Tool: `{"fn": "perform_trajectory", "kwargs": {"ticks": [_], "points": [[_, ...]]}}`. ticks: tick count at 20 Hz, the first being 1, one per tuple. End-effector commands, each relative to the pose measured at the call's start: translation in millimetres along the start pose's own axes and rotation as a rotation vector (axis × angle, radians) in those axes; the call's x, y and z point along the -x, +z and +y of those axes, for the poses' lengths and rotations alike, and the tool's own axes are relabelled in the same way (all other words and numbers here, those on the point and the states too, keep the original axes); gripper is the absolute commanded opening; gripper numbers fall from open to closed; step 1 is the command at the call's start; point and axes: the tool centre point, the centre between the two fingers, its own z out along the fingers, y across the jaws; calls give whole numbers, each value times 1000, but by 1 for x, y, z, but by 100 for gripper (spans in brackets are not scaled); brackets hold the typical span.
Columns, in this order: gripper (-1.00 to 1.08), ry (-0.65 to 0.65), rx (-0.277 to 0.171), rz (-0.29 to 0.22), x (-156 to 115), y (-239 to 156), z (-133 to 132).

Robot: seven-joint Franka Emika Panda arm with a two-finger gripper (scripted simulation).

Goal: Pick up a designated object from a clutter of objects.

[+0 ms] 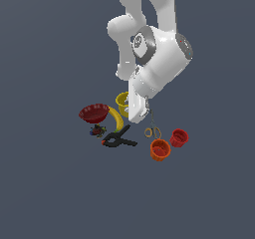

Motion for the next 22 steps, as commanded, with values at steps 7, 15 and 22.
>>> {"fn": "perform_trajectory", "kwargs": {"ticks": [7,15,22], "points": [[-100,1,0,-1,-44,-66,-25],[-100,-2,-3,-2,-78,-123,-48],[-100,-5,-4,-2,-103,-164,-66]]}}
